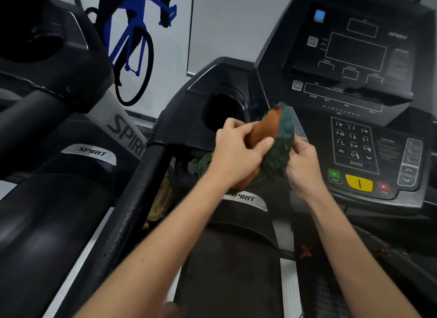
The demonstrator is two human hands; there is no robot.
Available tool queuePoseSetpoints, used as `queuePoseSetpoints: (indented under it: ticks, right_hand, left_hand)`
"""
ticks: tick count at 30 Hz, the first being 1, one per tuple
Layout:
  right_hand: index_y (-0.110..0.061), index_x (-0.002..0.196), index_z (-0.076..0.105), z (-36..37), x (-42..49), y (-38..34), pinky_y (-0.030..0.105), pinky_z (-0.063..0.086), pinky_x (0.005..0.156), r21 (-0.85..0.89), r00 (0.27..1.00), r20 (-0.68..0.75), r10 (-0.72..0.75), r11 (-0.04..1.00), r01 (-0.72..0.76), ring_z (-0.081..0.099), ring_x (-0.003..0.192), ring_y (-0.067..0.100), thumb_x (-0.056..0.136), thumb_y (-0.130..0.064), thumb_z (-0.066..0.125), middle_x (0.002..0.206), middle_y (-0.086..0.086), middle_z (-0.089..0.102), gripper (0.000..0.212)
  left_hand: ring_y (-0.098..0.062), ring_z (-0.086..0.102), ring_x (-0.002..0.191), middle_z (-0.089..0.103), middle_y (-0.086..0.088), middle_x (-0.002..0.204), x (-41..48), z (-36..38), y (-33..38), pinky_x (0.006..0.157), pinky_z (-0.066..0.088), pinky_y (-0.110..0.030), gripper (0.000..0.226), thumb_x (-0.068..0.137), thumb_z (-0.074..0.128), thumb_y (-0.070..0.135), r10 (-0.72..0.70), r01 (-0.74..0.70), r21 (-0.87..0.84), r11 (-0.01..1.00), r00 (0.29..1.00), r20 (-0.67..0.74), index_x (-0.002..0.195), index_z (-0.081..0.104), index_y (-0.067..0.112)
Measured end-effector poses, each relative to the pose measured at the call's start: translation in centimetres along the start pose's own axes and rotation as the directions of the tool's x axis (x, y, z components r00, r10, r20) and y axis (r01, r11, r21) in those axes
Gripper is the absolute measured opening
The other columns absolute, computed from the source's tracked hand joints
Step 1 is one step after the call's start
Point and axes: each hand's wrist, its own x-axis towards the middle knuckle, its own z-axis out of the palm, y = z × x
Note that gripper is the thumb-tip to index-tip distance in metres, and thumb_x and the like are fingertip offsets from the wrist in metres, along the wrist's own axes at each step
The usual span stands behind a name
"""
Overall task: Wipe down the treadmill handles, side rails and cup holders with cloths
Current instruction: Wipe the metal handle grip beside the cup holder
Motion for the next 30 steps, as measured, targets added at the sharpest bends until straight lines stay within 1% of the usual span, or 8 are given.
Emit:
queuePoseSetpoints:
  ticks: [3, 8, 11, 13, 18, 22, 27, 30]
  right_hand:
    - [-0.012, 0.091, 0.064, -0.1, -0.2, 0.0, 0.028, 0.056, 0.079, 0.050, 0.999, -0.036, 0.006, 0.999, -0.004, 0.068, 0.081, 0.012, 0.089, 0.010, 0.046, 0.079, -0.002, 0.073, 0.028]
    - [-0.025, 0.091, 0.066, 0.1, -0.5, -0.5, 0.019, 0.053, 0.079, 0.027, 0.998, 0.025, -0.066, 0.998, 0.065, 0.066, 0.089, 0.007, 0.088, 0.008, 0.046, 0.093, -0.005, 0.068, 0.039]
    - [-0.032, 0.096, 0.069, 0.2, -0.3, -0.5, 0.028, 0.053, 0.088, -0.010, 0.999, 0.034, 0.012, 1.000, -0.012, 0.062, 0.105, 0.014, 0.084, -0.028, 0.060, 0.111, 0.001, 0.063, 0.016]
    - [-0.034, 0.096, 0.070, 0.2, -0.4, -0.5, 0.028, 0.050, 0.093, -0.005, 0.999, 0.034, 0.038, 0.999, -0.037, 0.060, 0.108, 0.011, 0.072, -0.045, 0.064, 0.120, 0.005, 0.060, 0.027]
    - [-0.026, 0.105, 0.063, 0.1, -0.4, -0.2, 0.024, 0.049, 0.094, -0.008, 0.999, 0.040, 0.032, 0.999, -0.032, 0.059, 0.104, 0.008, 0.093, -0.019, 0.048, 0.119, 0.006, 0.058, 0.020]
    - [-0.029, 0.103, 0.068, 0.2, -0.4, -0.5, 0.033, 0.048, 0.096, -0.027, 0.999, 0.038, 0.024, 0.999, -0.023, 0.060, 0.108, 0.013, 0.077, -0.041, 0.061, 0.117, 0.003, 0.061, 0.029]
    - [-0.003, 0.120, 0.059, 0.1, -0.4, -0.4, 0.041, 0.051, 0.094, -0.024, 1.000, 0.007, 0.000, 1.000, 0.000, 0.061, 0.110, 0.027, 0.086, -0.027, 0.051, 0.121, 0.020, 0.060, 0.042]
    - [-0.016, 0.112, 0.063, 0.2, -0.4, -0.5, 0.035, 0.051, 0.094, -0.022, 1.000, 0.020, 0.016, 1.000, -0.015, 0.061, 0.112, 0.022, 0.079, -0.032, 0.055, 0.121, 0.011, 0.061, 0.037]
  left_hand:
    - [-0.018, 0.046, 0.091, 0.052, -0.004, 0.098, -2.0, 1.7, -0.3, 0.083, 0.040, -0.023, 0.032, 0.080, 0.069, 0.020, 0.291, -0.256, 0.155, 0.954, 0.916, -0.277, 0.113, 0.068, 0.016]
    - [-0.018, 0.051, 0.085, 0.062, -0.009, 0.091, -3.5, 1.5, -2.7, 0.072, 0.045, -0.025, 0.031, 0.074, 0.067, 0.005, 0.544, -0.436, 0.374, 0.819, 0.798, -0.260, 0.105, 0.071, 0.010]
    - [-0.019, 0.055, 0.086, 0.059, -0.003, 0.096, -5.2, 0.3, -5.3, 0.073, 0.049, -0.030, 0.030, 0.074, 0.067, 0.005, 0.595, -0.468, 0.441, 0.766, 0.776, -0.210, 0.103, 0.071, 0.012]
    - [-0.019, 0.055, 0.086, 0.053, 0.002, 0.100, -6.5, -0.8, -7.3, 0.076, 0.048, -0.029, 0.027, 0.077, 0.065, 0.006, 0.583, -0.451, 0.447, 0.772, 0.782, -0.218, 0.103, 0.071, 0.010]
    - [-0.022, 0.058, 0.087, 0.056, -0.006, 0.098, -8.3, -1.4, -8.7, 0.071, 0.053, -0.034, 0.024, 0.081, 0.059, 0.005, 0.551, -0.418, 0.472, 0.777, 0.813, -0.187, 0.103, 0.070, 0.007]
    - [-0.018, 0.048, 0.083, 0.047, 0.000, 0.105, -6.2, 0.4, -6.4, 0.062, 0.049, -0.031, 0.030, 0.087, 0.052, 0.003, 0.654, -0.472, 0.568, 0.674, 0.739, -0.163, 0.108, 0.071, 0.014]
    - [-0.022, 0.050, 0.086, 0.048, -0.002, 0.111, -3.4, 1.4, -5.1, 0.069, 0.051, -0.032, 0.036, 0.090, 0.051, 0.005, 0.751, -0.503, 0.676, 0.538, 0.650, -0.115, 0.117, 0.066, 0.024]
    - [-0.022, 0.050, 0.084, 0.062, -0.005, 0.102, -4.1, -0.3, -6.2, 0.072, 0.052, -0.032, 0.028, 0.087, 0.058, 0.007, 0.760, -0.540, 0.652, 0.533, 0.644, -0.088, 0.109, 0.071, 0.019]
